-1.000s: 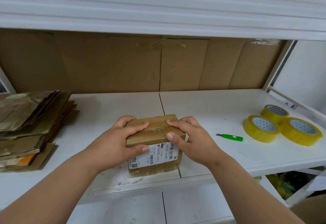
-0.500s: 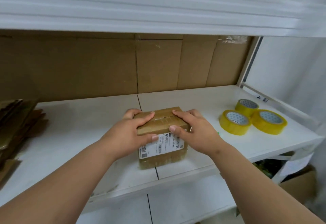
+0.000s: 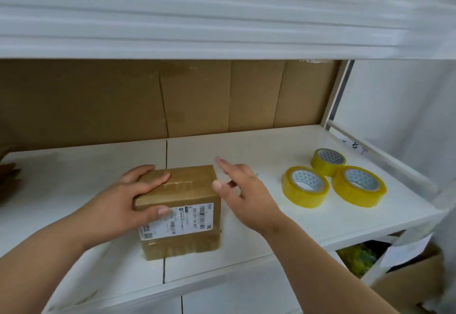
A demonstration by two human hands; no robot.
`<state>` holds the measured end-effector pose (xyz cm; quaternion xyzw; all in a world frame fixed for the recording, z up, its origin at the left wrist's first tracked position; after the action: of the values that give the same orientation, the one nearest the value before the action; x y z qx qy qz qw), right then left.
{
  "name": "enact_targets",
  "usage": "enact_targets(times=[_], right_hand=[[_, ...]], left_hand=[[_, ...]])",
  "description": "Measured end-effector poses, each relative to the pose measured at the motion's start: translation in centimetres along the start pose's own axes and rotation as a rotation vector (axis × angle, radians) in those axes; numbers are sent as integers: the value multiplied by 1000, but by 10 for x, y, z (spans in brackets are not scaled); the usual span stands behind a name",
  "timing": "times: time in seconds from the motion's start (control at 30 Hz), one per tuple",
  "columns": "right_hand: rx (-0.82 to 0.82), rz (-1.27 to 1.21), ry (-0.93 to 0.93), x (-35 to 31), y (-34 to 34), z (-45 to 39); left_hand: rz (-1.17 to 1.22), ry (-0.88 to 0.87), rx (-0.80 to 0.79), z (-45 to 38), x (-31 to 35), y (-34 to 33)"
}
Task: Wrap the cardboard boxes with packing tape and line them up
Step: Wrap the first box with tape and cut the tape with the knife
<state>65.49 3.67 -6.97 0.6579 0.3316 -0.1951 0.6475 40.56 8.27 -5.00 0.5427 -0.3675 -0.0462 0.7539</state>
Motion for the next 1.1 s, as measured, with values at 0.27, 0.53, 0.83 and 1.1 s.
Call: enact_targets(times=[0.27, 0.53, 0.83, 1.1], right_hand=[[45, 444, -768, 121, 48, 6], [48, 511, -725, 135, 44, 12], [235, 117, -183, 37, 36, 6], [244, 135, 240, -61, 22, 25]], left_hand=[[-219, 108, 110, 8, 25, 6], [-350, 277, 120, 0, 47, 5], [-255, 224, 242, 3, 64, 3], [77, 215, 324, 15, 56, 3]])
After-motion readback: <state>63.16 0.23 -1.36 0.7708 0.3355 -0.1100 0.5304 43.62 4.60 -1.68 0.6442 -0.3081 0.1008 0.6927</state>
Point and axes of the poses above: each hand's wrist, its own z-axis away from the middle knuckle, its own y-axis out of the back of the hand, x = y × z, the point moved 4 cm from there along -z, towards the middle knuckle, and after that the axes turned 13 degrees about -x, right-handed, at the moved point
